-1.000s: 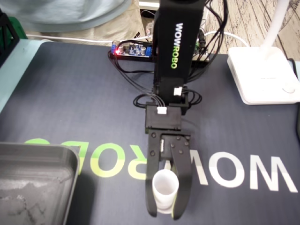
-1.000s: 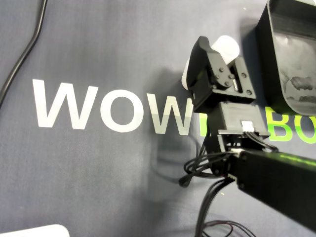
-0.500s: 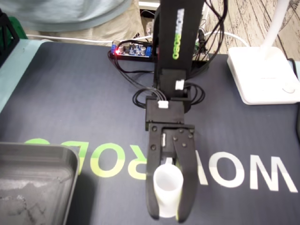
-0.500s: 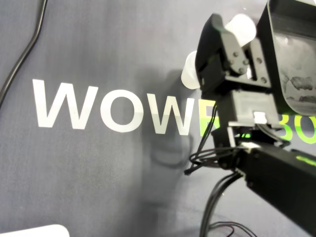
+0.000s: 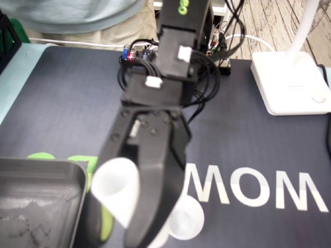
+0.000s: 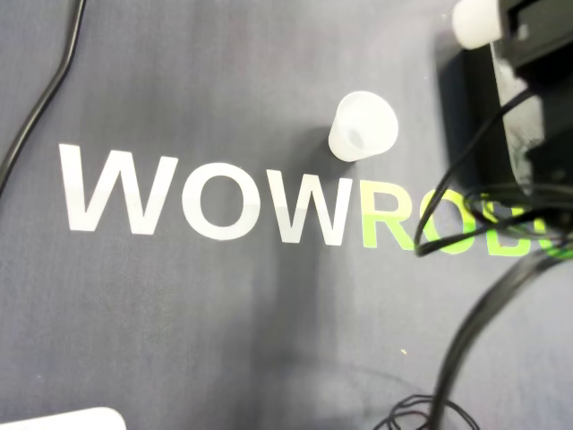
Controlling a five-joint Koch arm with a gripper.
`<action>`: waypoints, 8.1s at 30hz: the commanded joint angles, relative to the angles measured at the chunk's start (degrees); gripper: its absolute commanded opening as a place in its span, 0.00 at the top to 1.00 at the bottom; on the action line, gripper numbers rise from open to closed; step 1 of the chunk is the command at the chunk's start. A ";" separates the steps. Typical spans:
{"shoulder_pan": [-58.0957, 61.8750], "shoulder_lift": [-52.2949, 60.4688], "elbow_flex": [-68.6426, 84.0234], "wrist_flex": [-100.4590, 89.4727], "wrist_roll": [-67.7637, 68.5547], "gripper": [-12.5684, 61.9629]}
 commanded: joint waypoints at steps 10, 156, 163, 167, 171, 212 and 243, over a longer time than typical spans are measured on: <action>13.89 -7.03 -23.82 11.43 21.53 0.76; -11.34 10.63 13.89 -3.52 -15.56 0.48; -9.05 19.78 14.06 10.02 19.69 0.48; -7.56 22.76 18.11 14.33 36.56 0.45; -6.94 24.79 25.05 15.47 47.29 0.43; -8.35 34.72 62.23 10.28 59.06 0.38; -8.17 34.80 62.23 10.46 59.15 0.38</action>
